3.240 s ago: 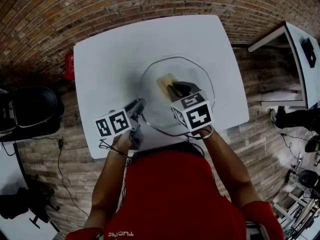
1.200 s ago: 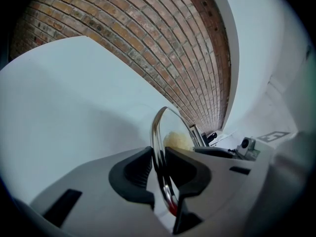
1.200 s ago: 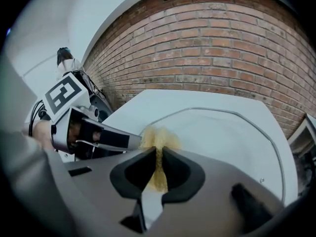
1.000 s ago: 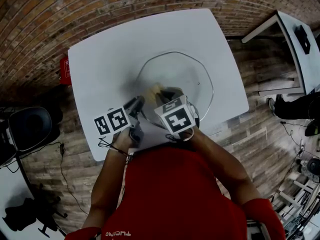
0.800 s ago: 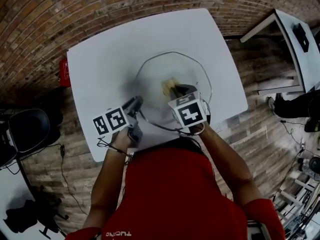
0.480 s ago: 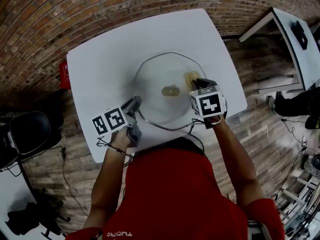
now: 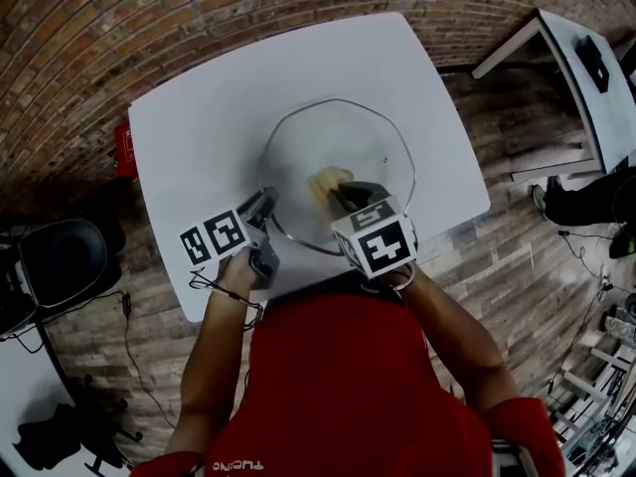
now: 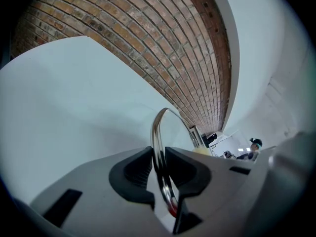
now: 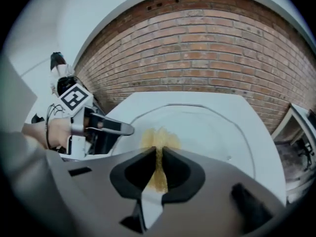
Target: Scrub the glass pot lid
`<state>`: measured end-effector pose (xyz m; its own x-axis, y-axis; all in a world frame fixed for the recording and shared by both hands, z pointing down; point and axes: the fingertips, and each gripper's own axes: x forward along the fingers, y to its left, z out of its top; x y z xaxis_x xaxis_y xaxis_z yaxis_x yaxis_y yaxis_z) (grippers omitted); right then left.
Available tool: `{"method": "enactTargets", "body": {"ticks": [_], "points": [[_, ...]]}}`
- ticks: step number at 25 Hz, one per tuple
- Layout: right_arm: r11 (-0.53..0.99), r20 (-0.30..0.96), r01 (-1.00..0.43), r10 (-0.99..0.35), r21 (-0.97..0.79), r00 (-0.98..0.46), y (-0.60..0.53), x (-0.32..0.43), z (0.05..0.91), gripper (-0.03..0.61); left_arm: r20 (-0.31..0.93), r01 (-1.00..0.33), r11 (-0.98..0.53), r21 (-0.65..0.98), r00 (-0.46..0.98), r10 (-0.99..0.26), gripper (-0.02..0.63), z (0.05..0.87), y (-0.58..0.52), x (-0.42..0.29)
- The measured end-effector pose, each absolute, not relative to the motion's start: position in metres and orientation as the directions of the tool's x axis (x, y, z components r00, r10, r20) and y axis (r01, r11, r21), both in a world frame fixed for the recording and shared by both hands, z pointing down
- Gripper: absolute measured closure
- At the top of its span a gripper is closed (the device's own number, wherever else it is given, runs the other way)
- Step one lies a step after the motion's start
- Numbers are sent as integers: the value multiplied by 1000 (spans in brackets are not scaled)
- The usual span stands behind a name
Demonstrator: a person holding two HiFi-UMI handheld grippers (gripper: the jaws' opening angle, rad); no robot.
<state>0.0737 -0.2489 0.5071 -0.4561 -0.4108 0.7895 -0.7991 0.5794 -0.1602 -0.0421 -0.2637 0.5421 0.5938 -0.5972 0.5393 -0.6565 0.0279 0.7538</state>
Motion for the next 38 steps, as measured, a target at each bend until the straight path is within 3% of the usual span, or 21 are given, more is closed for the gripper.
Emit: {"method": "enactTargets", "body": {"ticks": [4,11,27,38], "points": [[657,776,-722,-332,-217,-536,-219,31,507,526,539,-655,27,755,597,-594,525,542,-263,-42],[670,817,-705,-259,-232,-515,-195,33,523,526,540,-656,25,754,599,-591,525,541,-264,-42],[510,854,-853,-388,-114,-346,-225,155,531,526,540,-657,24,754,599,-592,525,543,-264,-43],[532,786,-834,-449,-147,-425,-259,108,514,526,535,-658,17,752,596,-599,523,542,-262,-40]]}}
